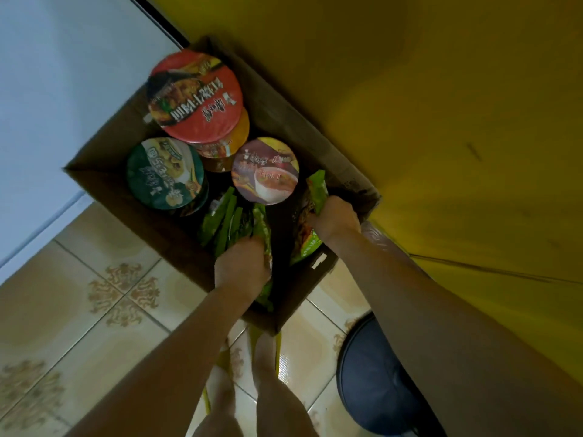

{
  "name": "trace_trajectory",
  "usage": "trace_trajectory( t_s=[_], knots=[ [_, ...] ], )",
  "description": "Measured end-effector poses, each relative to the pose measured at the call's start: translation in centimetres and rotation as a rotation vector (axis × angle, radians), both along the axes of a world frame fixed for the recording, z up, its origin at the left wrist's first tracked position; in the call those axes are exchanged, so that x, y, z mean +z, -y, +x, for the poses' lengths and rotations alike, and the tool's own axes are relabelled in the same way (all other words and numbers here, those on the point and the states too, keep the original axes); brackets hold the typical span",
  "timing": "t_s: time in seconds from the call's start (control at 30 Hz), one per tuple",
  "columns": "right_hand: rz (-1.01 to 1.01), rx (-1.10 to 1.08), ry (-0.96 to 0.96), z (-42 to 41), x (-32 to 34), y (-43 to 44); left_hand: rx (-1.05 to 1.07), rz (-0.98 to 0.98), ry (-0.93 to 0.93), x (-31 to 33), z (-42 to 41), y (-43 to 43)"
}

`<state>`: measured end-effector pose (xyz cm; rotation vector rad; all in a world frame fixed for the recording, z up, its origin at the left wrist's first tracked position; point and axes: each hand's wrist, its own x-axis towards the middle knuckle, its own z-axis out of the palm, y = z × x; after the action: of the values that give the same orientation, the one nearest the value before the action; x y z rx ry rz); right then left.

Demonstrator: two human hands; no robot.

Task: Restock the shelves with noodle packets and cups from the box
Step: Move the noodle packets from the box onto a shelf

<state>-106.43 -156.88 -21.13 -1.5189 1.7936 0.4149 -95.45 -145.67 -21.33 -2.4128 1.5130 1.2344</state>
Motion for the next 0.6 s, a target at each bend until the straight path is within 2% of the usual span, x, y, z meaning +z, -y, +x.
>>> trace_trajectory(
  t_s=[0.27,0.6],
  knots=[
    [-0.096,-0.033,0.093,1.0,12.0,-1.2,0.130,-0.133,-0.024,13.2,1.6,-2.0],
    [-0.262,0.088,0.288,3.4,27.4,-2.2,0.231,-0.361,0.122,28.3,5.6,-4.8]
  ],
)
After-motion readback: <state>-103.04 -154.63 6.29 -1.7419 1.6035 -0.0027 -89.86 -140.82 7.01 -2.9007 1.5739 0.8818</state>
